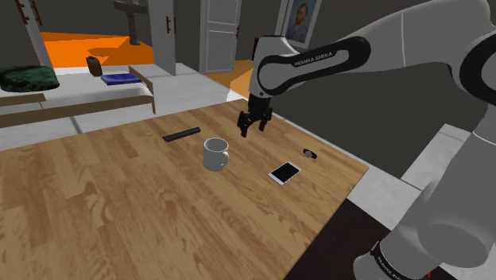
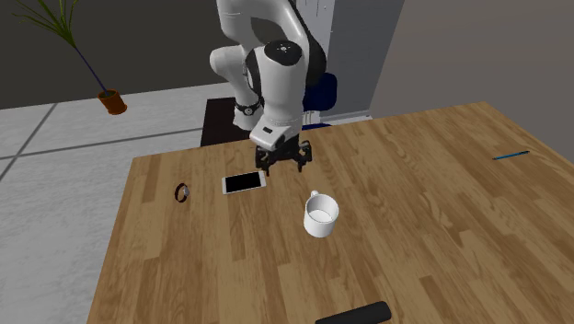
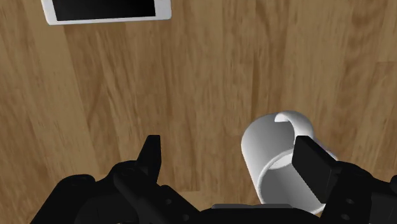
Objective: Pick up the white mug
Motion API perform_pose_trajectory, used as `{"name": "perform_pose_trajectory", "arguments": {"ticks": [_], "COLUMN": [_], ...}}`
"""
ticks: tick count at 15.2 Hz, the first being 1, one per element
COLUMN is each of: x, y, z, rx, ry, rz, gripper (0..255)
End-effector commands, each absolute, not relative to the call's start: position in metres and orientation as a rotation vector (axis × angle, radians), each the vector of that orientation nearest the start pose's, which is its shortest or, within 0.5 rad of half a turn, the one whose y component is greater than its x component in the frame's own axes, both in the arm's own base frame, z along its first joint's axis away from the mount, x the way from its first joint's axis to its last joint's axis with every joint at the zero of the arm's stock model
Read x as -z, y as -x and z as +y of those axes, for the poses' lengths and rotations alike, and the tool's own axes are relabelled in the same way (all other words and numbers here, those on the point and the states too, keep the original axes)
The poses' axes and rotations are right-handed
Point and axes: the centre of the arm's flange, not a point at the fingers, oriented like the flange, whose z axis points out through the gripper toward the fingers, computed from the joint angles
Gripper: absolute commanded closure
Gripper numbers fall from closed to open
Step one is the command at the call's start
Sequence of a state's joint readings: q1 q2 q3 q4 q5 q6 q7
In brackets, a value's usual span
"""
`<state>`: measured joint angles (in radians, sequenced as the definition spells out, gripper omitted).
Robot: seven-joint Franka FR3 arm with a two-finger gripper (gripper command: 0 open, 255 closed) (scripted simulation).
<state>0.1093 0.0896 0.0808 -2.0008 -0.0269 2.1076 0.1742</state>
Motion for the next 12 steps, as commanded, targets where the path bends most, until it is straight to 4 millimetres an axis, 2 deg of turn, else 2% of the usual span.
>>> {"name": "perform_pose_trajectory", "arguments": {"ticks": [1, 9, 12], "x": [-0.400, -0.341, -0.325], "y": [-0.585, -0.661, -0.661], "z": [0.119, 0.161, 0.161], "rx": [0.030, 0.021, 0.021], "ry": [3.150, 3.141, 3.141], "rz": [-0.052, -0.077, -0.077], "gripper": [0, 0, 0]}}
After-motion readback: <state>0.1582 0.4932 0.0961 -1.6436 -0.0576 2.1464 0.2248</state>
